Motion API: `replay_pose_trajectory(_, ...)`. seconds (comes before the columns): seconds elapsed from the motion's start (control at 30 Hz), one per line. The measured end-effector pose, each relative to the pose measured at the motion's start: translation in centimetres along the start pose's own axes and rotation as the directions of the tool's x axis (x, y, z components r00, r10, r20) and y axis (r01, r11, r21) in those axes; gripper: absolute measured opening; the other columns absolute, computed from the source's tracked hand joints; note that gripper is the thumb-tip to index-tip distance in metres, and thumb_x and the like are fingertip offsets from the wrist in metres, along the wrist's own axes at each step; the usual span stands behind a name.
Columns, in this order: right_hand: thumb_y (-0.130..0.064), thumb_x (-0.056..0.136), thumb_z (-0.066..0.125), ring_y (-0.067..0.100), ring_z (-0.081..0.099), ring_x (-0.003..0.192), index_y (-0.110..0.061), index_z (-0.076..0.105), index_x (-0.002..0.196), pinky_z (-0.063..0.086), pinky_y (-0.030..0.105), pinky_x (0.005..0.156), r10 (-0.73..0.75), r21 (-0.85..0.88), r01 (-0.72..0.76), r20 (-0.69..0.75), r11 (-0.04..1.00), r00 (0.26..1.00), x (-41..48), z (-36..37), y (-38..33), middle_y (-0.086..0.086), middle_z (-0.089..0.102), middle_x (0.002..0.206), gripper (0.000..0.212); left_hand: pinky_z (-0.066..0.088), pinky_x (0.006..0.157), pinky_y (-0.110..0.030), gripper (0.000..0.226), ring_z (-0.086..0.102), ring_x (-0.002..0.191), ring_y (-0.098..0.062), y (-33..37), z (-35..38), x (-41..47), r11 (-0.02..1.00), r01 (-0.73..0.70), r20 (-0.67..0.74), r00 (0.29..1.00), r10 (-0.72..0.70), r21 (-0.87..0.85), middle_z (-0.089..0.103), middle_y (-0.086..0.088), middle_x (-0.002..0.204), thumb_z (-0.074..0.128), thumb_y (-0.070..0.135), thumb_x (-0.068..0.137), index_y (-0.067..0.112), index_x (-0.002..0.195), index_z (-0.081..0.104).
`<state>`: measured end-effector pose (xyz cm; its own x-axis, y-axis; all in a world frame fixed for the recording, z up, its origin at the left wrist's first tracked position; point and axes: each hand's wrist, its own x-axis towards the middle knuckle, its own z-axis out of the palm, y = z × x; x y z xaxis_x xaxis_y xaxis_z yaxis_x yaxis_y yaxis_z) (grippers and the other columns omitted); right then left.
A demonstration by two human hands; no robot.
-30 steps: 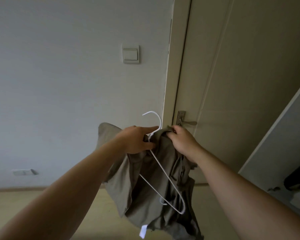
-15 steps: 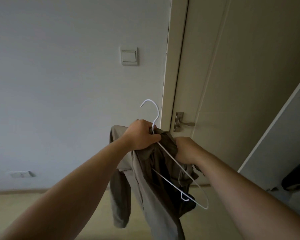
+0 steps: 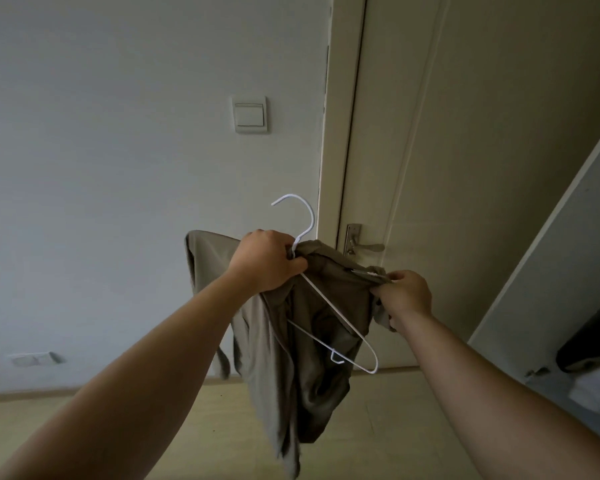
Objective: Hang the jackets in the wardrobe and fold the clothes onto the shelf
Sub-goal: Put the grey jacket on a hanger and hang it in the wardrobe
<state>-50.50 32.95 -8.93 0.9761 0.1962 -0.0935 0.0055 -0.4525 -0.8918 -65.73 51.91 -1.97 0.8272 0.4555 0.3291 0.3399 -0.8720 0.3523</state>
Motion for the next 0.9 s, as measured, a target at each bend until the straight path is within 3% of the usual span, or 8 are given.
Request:
replay_pose_trajectory(0.1,-0.020,0.073,0.077,0.027,0.068,0.078,-0.021,0.070,0.078,0.059,0.039,0.072,0.007,0.153,0.004,-0.068,0.988,0.998,0.1,-0.1,-0.7,0.005,0.072,0.080,0.009,0.032,0.051,-0.027,0.036,0.054,0.059,-0.021,-0.1,0.0,0.3,1.000,0.014,-0.027,1.000,-0.014,0.003,0.053,0.000,0.057,0.067,0.037,0.081,0.019,0.057,0.047)
replay_pose_trajectory(0.23,-0.024,0.077,0.076,0.027,0.066,0.078,-0.018,0.067,0.081,0.052,0.041,0.072,0.077,0.312,-0.064,-0.030,0.948,0.997,0.6,0.1,-0.7,0.008,0.072,0.089,0.011,0.038,0.052,-0.030,0.033,0.053,0.059,-0.020,-0.3,-0.2,1.0,0.997,0.029,0.005,1.000,-0.028,-0.067,0.054,0.001,0.058,0.067,0.037,0.082,0.019,0.059,0.052)
replay_pose_trajectory(0.37,-0.049,0.063,0.080,0.028,0.065,0.102,-0.026,0.058,0.120,0.049,0.044,0.084,0.168,0.496,-0.209,0.127,0.843,0.978,0.3,0.0,-0.7,0.002,0.069,0.112,0.065,0.045,0.059,-0.034,0.027,0.058,0.065,-0.021,-0.5,0.0,1.5,0.977,0.054,0.059,0.997,-0.042,-0.204,0.062,-0.008,0.066,0.068,0.033,0.082,0.010,0.068,0.063)
replay_pose_trajectory(0.47,-0.056,0.053,0.083,0.026,0.064,0.108,-0.029,0.049,0.135,0.050,0.047,0.095,0.182,0.566,-0.217,0.119,0.795,0.976,0.3,-0.1,-0.6,0.002,0.066,0.121,0.093,0.043,0.058,-0.030,0.027,0.054,0.061,-0.018,-0.9,0.4,1.8,0.943,0.081,0.065,0.996,-0.064,-0.324,0.061,-0.009,0.065,0.069,0.028,0.082,0.006,0.069,0.063)
replay_pose_trajectory(0.6,-0.042,0.069,0.085,0.023,0.072,0.095,-0.021,0.058,0.131,0.055,0.029,0.060,0.131,0.633,-0.183,0.129,0.752,0.983,0.7,-0.4,-0.4,0.004,0.073,0.114,0.071,0.041,0.056,-0.026,0.027,0.050,0.056,-0.013,-1.3,1.4,2.4,0.919,0.099,0.083,0.994,-0.073,-0.382,0.055,0.000,0.058,0.070,0.027,0.083,0.005,0.070,0.064)
replay_pose_trajectory(0.67,-0.025,0.072,0.086,0.023,0.075,0.087,-0.017,0.064,0.125,0.057,0.029,0.056,0.088,0.702,-0.137,0.106,0.699,0.990,1.2,-0.9,-0.3,0.008,0.076,0.105,0.058,0.040,0.054,-0.025,0.027,0.049,0.055,-0.011,-1.7,1.9,2.7,0.914,0.104,0.078,0.994,-0.079,-0.393,0.054,0.004,0.056,0.070,0.028,0.083,0.010,0.065,0.062)
replay_pose_trajectory(0.77,-0.011,0.069,0.086,0.029,0.073,0.096,-0.017,0.061,0.125,0.061,0.043,0.077,0.068,0.664,-0.089,0.057,0.743,0.996,1.9,-1.8,0.1,0.014,0.073,0.112,0.061,0.039,0.053,-0.023,0.028,0.051,0.053,-0.006,-2.4,2.7,3.4,0.905,0.126,0.093,0.991,-0.097,-0.406,0.054,0.008,0.052,0.071,0.029,0.083,0.019,0.059,0.061)
replay_pose_trajectory(0.9,-0.001,0.065,0.088,0.024,0.062,0.109,-0.035,0.046,0.136,0.053,0.042,0.098,-0.033,0.274,0.005,0.099,0.962,0.994,3.0,-3.8,0.8,0.006,0.059,0.123,0.090,0.042,0.055,-0.024,0.025,0.054,0.053,-0.004,-3.5,4.0,4.3,0.872,0.188,0.138,0.981,-0.139,-0.452,0.059,0.009,0.052,0.072,0.030,0.081,0.019,0.059,0.065)
